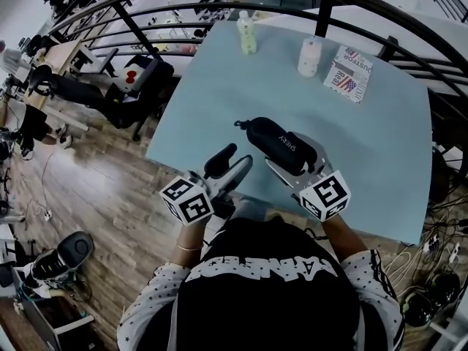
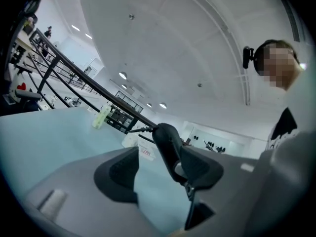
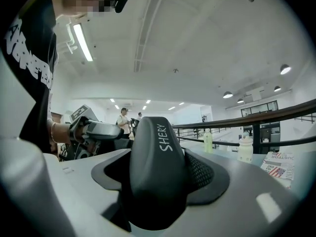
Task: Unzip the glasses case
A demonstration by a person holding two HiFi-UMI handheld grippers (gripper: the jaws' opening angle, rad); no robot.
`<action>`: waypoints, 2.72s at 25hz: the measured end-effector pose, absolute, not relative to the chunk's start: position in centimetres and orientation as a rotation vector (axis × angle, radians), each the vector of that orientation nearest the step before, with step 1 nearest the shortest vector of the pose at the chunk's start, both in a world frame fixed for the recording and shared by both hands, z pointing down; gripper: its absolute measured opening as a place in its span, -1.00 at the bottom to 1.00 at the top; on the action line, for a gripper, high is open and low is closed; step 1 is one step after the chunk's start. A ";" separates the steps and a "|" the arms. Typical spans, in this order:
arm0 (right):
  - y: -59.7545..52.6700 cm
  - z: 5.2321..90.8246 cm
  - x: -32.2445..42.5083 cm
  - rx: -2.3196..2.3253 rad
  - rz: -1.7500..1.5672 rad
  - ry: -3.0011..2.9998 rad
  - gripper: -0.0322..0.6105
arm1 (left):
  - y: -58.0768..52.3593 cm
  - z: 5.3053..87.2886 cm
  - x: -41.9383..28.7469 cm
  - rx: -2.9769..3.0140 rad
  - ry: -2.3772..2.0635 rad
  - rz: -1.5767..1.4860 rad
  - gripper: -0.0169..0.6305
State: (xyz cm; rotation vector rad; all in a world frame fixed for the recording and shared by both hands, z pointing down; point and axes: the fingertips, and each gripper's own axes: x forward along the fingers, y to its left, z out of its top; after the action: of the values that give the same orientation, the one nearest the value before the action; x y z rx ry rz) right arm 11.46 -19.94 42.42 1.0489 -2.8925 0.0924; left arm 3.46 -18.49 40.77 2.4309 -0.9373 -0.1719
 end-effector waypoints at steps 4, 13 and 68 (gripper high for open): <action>-18.9 41.4 10.7 1.021 0.028 -2.913 0.16 | -18.1 40.4 4.6 2.407 -0.875 -0.197 -0.95; -16.7 40.6 9.0 0.958 -0.095 -2.911 0.16 | -17.7 38.9 5.9 2.381 -0.820 -0.280 -0.95; -11.5 46.5 9.1 0.642 -0.566 -2.558 -0.88 | -14.8 35.7 5.1 2.664 -0.782 -0.117 -0.95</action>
State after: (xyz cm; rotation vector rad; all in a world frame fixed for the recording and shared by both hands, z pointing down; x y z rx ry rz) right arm 9.11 -11.48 46.49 0.6419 -2.5581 -0.5660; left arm 5.12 -14.77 35.66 2.6637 -0.7819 -0.1169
